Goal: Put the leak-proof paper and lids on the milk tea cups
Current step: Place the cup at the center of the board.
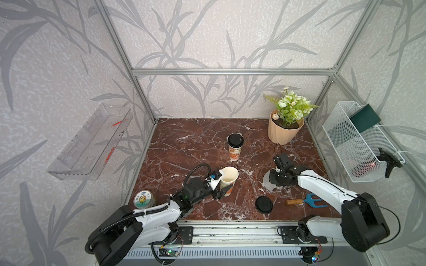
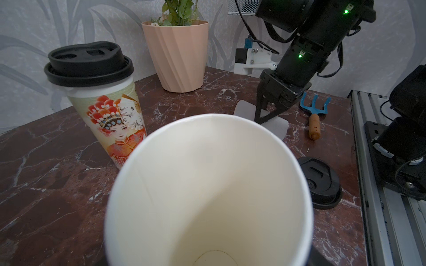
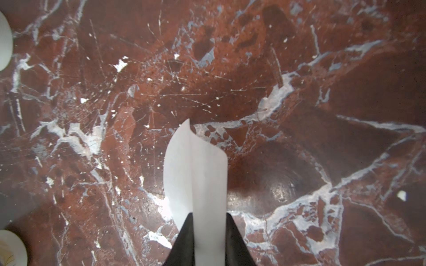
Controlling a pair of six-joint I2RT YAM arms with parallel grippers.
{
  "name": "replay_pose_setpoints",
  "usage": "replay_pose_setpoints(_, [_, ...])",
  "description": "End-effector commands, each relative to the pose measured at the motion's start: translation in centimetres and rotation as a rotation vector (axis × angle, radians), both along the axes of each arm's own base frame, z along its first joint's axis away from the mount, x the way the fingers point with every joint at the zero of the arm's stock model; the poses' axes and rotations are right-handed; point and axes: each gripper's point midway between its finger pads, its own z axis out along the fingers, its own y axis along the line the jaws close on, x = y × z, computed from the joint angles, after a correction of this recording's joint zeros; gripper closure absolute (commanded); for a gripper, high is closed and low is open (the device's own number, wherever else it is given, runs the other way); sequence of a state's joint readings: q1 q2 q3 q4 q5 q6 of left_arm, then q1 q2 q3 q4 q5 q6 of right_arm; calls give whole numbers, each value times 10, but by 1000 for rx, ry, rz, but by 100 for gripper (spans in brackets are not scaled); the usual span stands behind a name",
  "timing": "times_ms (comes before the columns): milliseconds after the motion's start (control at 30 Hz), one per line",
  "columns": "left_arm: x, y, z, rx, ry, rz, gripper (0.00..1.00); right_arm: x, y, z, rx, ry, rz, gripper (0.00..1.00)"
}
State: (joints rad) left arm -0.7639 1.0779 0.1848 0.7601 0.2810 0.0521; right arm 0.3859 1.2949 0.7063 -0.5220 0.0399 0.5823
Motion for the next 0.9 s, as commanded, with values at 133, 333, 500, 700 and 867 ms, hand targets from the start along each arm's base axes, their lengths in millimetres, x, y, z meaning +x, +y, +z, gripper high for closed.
replay_pose_setpoints(133, [-2,13,0,32,-6,48,1,8,23,38,50,-89,83,77])
replay_pose_setpoints(333, [-3,26,5,29,-3,100,1,9,48,68,70,-152,159,78])
replay_pose_setpoints(500, [-9,34,20,10,7,111,1,11,68,103,101,-230,217,78])
replay_pose_setpoints(700, [-18,45,53,-97,44,142,1,9,101,160,157,-350,322,78])
replay_pose_setpoints(867, [-24,60,86,-221,73,187,1,4,139,204,277,-452,434,78])
